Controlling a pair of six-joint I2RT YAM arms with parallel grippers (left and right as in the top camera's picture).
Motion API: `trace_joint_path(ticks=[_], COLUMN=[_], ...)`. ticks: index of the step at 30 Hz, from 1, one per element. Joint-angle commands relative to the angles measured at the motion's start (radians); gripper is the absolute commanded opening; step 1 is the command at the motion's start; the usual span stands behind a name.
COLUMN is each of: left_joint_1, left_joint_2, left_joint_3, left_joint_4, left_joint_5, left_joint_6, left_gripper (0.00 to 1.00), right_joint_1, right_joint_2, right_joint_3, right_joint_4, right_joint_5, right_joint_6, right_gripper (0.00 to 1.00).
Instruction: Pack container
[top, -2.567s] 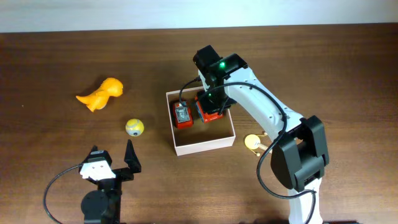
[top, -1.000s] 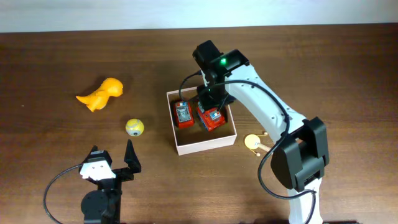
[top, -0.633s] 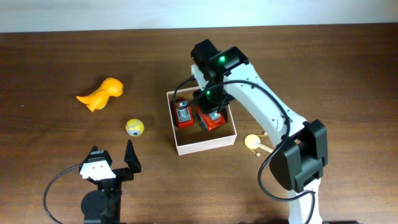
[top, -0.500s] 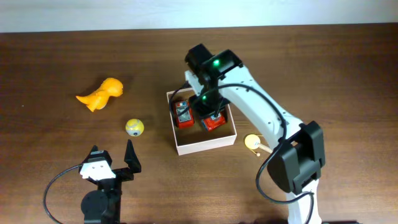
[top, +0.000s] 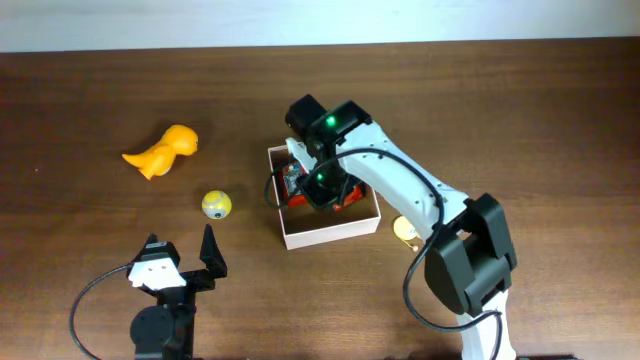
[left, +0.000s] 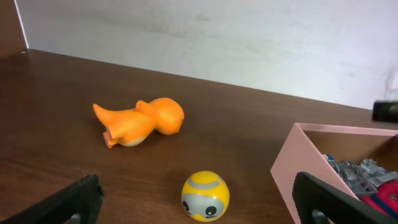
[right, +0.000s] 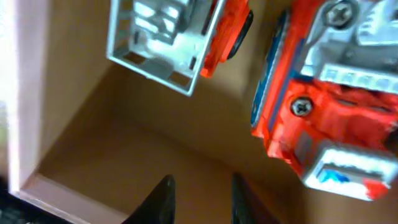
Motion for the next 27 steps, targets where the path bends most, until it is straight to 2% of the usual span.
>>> trace_joint_path(ticks=[1, 11, 17, 27], left_joint_1=[0.005, 0.005, 0.005, 0.005], left_joint_2=[-0.008, -0.008, -0.008, -0.008], left_joint_3=[-0.005, -0.005, -0.005, -0.005], left_joint_4=[0.002, 0.002, 0.002, 0.003], left_joint_5=[0.004, 0.004, 0.004, 0.004], left_joint_6=[0.016, 0.016, 0.016, 0.016], left_gripper=[0.99, 0.99, 0.99, 0.99], right_joint_1=[0.001, -0.033, -0.066, -0.104], right_joint_2=[0.006, 0.006, 0.006, 0.006], right_joint_3=[-0.031, -0.090, -0.097, -0.097], right_joint_4=[0.026, 0.132, 0.148, 0.177], right_joint_5=[-0.002, 0.029, 0.107, 0.108], right_joint_6=[-0.017, -0.017, -0.017, -0.017], right_gripper=[0.25, 0.25, 0.25, 0.25])
